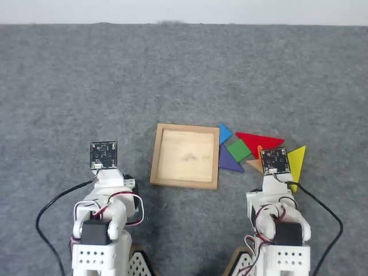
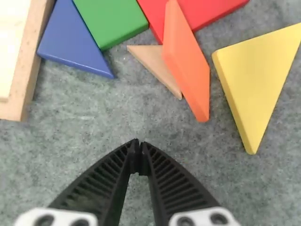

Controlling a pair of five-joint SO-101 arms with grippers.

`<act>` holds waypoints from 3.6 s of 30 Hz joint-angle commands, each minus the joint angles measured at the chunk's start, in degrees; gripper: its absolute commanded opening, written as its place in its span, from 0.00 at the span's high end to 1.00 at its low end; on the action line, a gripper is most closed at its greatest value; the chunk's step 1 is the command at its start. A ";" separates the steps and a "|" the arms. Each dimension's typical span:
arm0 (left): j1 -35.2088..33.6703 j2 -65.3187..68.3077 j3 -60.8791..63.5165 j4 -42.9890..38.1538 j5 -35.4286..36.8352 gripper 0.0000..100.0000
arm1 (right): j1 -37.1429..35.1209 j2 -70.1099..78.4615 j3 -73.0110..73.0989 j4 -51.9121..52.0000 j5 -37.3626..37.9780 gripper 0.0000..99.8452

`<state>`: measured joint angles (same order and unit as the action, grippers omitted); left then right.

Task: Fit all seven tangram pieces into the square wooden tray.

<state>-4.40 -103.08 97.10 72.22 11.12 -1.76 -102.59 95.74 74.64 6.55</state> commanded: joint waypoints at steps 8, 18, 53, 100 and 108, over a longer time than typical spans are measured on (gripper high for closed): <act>-0.18 -1.14 -0.66 0.09 -0.62 0.99 | -0.13 -1.01 0.70 0.31 0.79 0.99; -0.18 -1.14 -0.66 0.09 -0.62 0.99 | -0.13 -1.01 0.70 0.31 0.79 0.99; -0.18 -1.14 -0.66 0.09 -0.62 0.99 | 7.69 3.21 -19.69 -12.88 17.32 0.95; -0.18 -1.14 -0.66 0.09 -0.62 0.99 | 4.00 122.42 -85.45 -10.95 45.89 0.70; -0.18 -1.14 -0.66 0.09 -0.62 0.99 | 4.53 123.47 -86.07 -6.29 51.87 0.58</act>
<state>-4.40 -103.08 97.10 72.22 11.12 1.32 20.48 10.02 65.58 55.43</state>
